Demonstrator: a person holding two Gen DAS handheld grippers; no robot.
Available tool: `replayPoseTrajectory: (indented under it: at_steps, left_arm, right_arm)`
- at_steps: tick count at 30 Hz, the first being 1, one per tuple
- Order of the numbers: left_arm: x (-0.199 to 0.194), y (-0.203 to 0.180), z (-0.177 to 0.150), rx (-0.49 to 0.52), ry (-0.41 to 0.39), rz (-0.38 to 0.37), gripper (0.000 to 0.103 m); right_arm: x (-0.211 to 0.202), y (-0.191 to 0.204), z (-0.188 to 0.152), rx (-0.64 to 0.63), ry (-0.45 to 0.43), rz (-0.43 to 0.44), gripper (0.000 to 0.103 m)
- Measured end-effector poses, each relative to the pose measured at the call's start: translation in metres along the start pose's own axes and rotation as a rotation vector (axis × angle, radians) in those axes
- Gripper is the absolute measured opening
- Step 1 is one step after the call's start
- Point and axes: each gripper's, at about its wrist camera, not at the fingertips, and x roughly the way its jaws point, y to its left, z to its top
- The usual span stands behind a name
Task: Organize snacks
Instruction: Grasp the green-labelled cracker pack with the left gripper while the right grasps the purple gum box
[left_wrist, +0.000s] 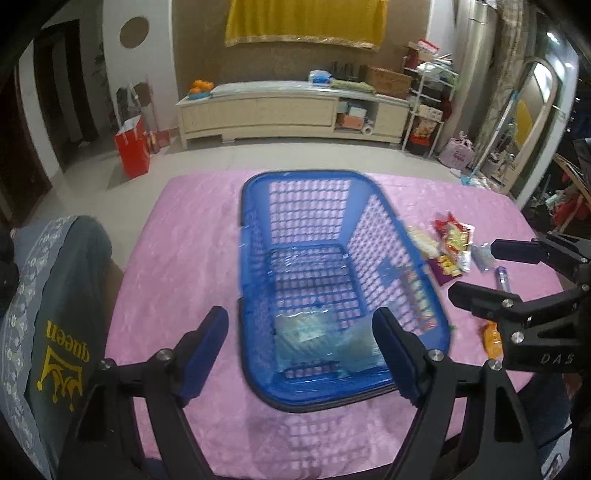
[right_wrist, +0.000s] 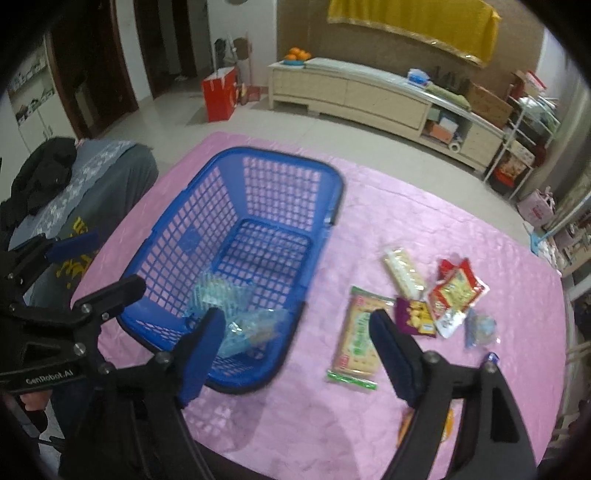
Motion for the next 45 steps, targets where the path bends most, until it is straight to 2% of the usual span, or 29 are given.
replayPoseTrajectory:
  at_steps: [10,16,24,30,32,36,39,45]
  left_arm:
    - [-0.016,-0.072,0.012,0.098,-0.043,-0.079,0.079]
    - [-0.007,-0.122,0.015,0.153,-0.029,-0.128,0.079]
    - [0.020,-0.190,0.014,0.202,0.022,-0.187,0.079]
    - [0.050,-0.220,0.012,0.195,0.077,-0.177,0.079]
    - [0.063,-0.228,0.012,0.198,0.104,-0.148,0.079]
    - [0.083,-0.240,0.007,0.196,0.127,-0.101,0.079]
    - [0.102,-0.243,0.004,0.177,0.171,-0.109,0.079]
    - [0.141,-0.237,0.003,0.132,0.235,-0.074,0.079]
  right_arm:
    - [-0.049,-0.061,-0.028,0.092,-0.060,-0.040,0.084]
    - [-0.064,-0.112,-0.053,0.178,-0.071,-0.099,0.084]
    - [-0.060,-0.168,-0.086,0.276,-0.041,-0.084,0.084]
    - [-0.049,-0.209,-0.108,0.360,-0.024,-0.085,0.084]
    - [-0.039,-0.223,-0.114,0.400,-0.010,-0.060,0.084]
    - [-0.023,-0.242,-0.123,0.471,0.003,-0.075,0.084]
    - [-0.006,-0.252,-0.126,0.482,0.036,-0.051,0.084]
    - [0.027,-0.265,-0.130,0.483,0.092,-0.051,0.084]
